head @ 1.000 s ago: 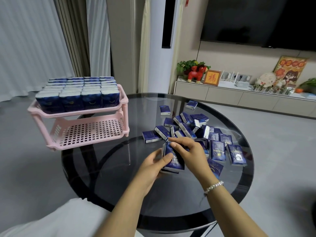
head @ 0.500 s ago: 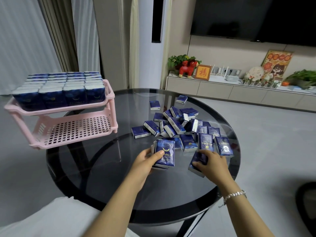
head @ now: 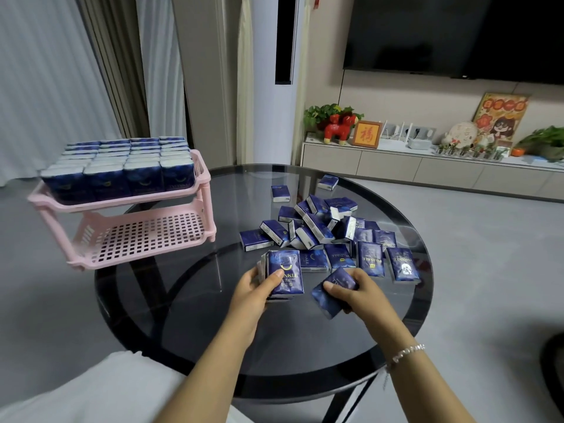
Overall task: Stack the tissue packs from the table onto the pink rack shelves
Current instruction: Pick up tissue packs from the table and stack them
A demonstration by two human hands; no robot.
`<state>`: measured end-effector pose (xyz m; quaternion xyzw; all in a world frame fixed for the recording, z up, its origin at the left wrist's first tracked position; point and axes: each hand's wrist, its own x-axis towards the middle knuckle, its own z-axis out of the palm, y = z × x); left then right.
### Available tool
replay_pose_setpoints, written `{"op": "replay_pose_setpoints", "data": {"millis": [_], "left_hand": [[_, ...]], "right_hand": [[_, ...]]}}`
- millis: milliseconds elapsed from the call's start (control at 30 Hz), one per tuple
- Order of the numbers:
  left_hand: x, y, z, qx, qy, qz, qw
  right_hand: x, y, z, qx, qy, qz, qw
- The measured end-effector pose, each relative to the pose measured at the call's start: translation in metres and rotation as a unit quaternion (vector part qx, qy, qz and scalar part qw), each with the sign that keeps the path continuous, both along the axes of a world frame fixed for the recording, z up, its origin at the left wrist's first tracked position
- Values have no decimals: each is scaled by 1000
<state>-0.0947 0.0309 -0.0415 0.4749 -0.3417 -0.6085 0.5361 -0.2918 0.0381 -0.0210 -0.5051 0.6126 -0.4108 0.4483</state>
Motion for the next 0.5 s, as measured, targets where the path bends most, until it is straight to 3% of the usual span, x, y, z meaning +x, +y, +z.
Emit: {"op": "replay_pose_setpoints", "data": {"millis": [133, 333, 500], "left_hand": [[3, -1, -3, -4, -5, 29, 1000], [4, 0, -5, -9, -9, 45, 999], [2, 1, -3, -36, -7, 33, 999]], "right_hand": [[13, 2, 9, -10, -148, -1, 989], [34, -3, 13, 1, -279, -65, 958], [58, -5, 6, -33, -249, -43, 967]]}}
